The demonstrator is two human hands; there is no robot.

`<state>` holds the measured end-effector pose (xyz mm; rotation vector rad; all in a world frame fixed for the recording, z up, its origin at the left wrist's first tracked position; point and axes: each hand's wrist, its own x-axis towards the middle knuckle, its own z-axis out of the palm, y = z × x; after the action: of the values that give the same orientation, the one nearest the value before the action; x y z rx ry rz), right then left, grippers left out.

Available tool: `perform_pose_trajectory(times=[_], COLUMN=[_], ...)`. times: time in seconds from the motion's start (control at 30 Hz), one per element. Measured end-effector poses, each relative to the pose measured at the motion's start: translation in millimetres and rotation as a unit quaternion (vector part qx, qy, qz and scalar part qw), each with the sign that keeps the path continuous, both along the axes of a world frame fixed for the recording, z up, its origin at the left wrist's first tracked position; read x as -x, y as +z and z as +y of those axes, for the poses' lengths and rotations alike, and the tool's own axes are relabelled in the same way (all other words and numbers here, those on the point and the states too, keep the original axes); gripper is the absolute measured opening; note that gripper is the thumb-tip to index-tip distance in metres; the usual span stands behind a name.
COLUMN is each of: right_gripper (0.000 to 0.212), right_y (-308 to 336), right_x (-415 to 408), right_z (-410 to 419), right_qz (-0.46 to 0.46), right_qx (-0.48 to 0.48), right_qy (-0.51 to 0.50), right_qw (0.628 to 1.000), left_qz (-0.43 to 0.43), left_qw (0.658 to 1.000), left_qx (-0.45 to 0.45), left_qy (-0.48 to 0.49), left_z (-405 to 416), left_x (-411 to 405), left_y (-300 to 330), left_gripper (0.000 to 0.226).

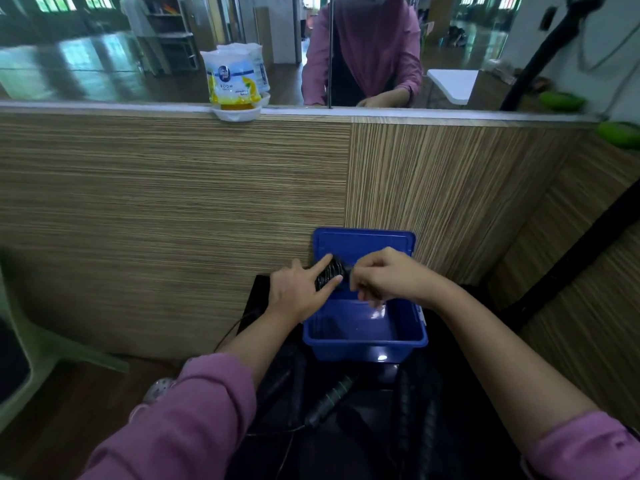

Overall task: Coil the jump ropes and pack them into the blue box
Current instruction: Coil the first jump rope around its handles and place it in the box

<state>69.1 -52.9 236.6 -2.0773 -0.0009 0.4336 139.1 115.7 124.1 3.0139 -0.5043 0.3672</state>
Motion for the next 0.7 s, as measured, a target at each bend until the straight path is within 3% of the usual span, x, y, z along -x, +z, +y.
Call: perform_pose_trajectory(times=[0.1, 0.2, 0.33, 0.47, 0.57, 0.7], right_gripper=[0.034, 0.045, 0.031, 0.012, 0.023, 0.037], right_y=[-1, -7, -14, -28, -39, -52], right_x=[-5, -10, -15, -17, -20, -27], right_z=[-1, -5, -16, -25, -28, -31], right_qz=[0.016, 0.072, 0.096, 0.074, 0.037, 0.016], right_qx=[-0.076, -0.217, -0.314, -0.256, -0.144, -0.044], right_qy=[-0.043, -0.072, -0.082, -0.076, -0.081, -0.123], right_qw=[0.996, 0.971, 0.941, 0.961, 0.986, 0.991], left_qz=[-0.05, -0.084, -0.11, -0.104, -0.102, -0.107], left_qw=[0.995, 0.984, 0.963, 0.945, 0.937, 0.931], left_qx=[-0.008, -0.002, 0.024, 0.032, 0.042, 0.079], left_qy=[-0.084, -0.158, -0.244, -0.308, -0.33, -0.34], left_z=[-1, 0, 4, 8, 6, 2], left_x=[8, 11, 16, 20, 26, 35], left_y=[-6, -14, -22, -26, -24, -16], left_gripper=[0.053, 0.048, 0.042, 0.047, 0.054, 0.062])
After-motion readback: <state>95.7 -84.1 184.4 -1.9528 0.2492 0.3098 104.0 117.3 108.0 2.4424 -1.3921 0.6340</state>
